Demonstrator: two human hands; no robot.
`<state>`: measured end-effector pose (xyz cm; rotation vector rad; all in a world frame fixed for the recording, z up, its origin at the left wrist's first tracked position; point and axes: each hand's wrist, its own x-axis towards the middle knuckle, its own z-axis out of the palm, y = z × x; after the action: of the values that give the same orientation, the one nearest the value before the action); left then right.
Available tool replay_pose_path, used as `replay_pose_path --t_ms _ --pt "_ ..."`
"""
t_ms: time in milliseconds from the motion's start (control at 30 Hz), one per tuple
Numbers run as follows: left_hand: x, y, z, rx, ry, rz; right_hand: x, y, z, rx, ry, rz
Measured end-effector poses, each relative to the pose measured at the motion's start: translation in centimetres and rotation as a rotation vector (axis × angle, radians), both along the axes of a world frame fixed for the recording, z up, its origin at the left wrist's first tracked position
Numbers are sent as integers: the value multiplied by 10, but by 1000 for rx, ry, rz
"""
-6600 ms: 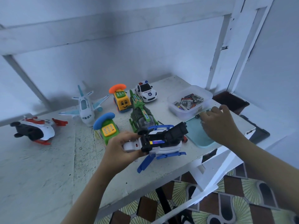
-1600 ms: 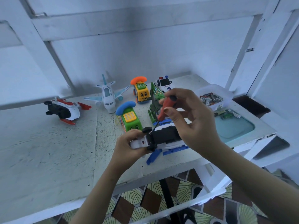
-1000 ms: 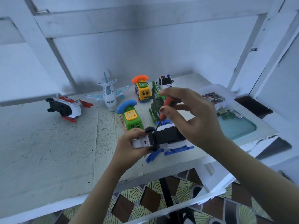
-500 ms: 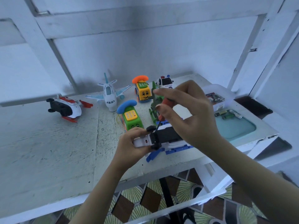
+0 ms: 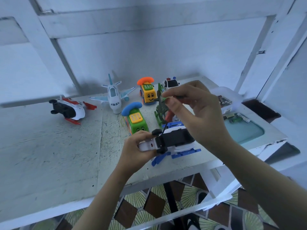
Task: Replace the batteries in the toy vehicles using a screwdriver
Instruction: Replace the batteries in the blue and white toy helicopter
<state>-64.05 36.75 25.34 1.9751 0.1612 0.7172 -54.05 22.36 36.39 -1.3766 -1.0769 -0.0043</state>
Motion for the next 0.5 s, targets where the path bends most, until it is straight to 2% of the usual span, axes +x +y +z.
replay_pose_path --t_ms 67,100,233,333,500 --pt "0 0 0 -2 -2 0 1 0 -3 -17 -129 -70" --pt "-1 0 0 -4 -3 0 2 0 -4 -8 -125 -62" --pt "-1 1 -1 3 -2 1 -6 -1 1 107 169 61" --pt "-1 1 -1 -2 4 0 -8 0 7 148 230 78" --pt "-2 2 0 -5 19 -1 -3 3 2 25 -31 -159"
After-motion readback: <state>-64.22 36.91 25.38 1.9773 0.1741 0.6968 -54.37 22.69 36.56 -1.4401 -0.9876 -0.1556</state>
